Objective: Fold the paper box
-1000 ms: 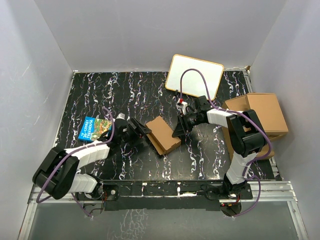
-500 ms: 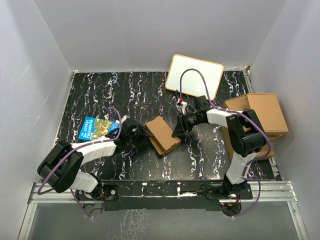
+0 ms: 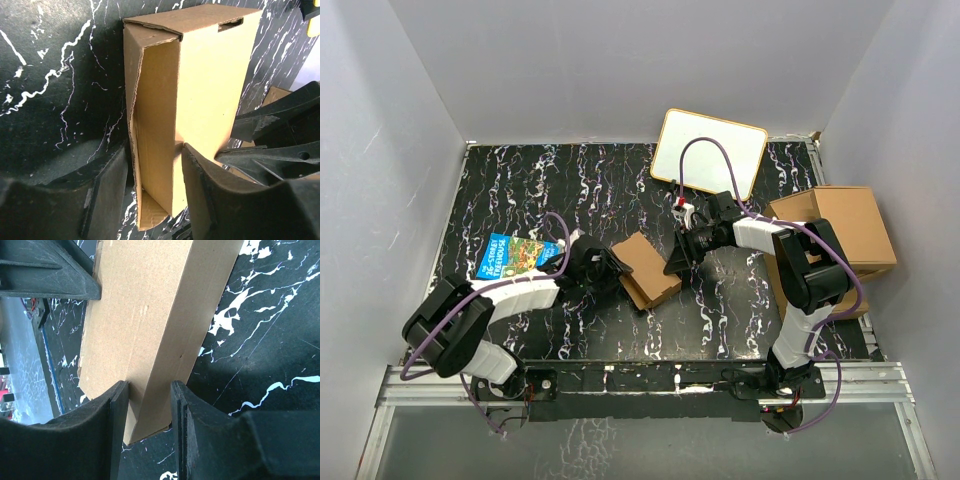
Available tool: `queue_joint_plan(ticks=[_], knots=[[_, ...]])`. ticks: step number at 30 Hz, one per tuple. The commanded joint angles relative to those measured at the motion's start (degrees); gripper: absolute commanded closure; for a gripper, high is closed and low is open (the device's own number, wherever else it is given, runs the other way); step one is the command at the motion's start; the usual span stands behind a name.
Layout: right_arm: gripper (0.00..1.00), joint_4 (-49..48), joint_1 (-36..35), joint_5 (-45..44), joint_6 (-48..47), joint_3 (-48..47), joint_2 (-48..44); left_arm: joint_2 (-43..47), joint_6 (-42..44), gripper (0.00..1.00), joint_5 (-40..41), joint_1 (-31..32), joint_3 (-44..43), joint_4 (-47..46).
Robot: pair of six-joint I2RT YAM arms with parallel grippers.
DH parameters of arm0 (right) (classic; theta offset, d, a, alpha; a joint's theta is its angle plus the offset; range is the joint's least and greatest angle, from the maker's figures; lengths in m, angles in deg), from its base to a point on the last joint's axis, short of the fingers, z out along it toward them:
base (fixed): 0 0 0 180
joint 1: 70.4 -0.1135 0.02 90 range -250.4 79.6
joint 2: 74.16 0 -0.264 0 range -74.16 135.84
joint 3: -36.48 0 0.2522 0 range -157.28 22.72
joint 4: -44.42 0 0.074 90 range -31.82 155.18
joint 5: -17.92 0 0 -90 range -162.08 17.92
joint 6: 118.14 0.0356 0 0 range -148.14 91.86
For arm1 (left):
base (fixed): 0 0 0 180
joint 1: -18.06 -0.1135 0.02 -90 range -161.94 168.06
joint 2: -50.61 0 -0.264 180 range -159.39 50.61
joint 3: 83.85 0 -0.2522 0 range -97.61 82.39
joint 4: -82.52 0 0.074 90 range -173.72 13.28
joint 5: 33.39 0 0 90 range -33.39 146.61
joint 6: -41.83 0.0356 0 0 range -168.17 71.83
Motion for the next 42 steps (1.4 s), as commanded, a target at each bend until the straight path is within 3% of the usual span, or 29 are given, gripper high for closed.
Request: queue_joint_plan(ticks=[1, 4, 8, 12, 18, 23, 26, 33, 42], knots=[[0.60, 0.1, -1.2, -7.1, -3.5, -0.2, 2.3, -1.1, -0.8, 0.61, 0.4, 0.6, -1.6, 0.6], [0.60, 0.1, -1.2, -7.2, -3.5, -0.2, 2.4, -1.9, -1.2, 0.67, 0.0, 0.9, -2.1, 0.5], [0.60, 0.1, -1.3, -7.3, -3.5, -0.2, 2.4, -2.0, -1.1, 0.89, -0.1, 1.2, -2.2, 0.0], [0.60, 0.2, -1.4, -7.2, -3.5, -0.2, 2.4, -2.1, -1.2, 0.91, -0.4, 1.3, -2.3, 0.2], [0.56, 1.8, -1.3, -7.1, -4.8, -1.4, 1.6, 0.5, 2.0, 0.74, -1.0, 1.3, -0.9, 0.4], [0.48, 3.7, -1.0, -5.7, -7.2, -2.7, 0.6, 3.9, 6.5, 0.52, -3.2, 1.3, 2.4, 0.0], [0.46, 3.7, -0.9, -4.7, -7.7, -2.5, -0.2, 8.0, 9.5, 0.46, -4.7, 1.3, 4.8, -0.3], [0.43, 5.0, -0.7, -0.4, -10.6, -2.2, -3.1, 16.8, 14.7, 0.42, -11.7, 2.1, 10.1, -8.9], [0.40, 10.5, 0.9, 4.9, -21.5, -1.8, -9.5, 17.5, 13.0, 0.41, -13.1, 6.0, 13.0, -16.2]])
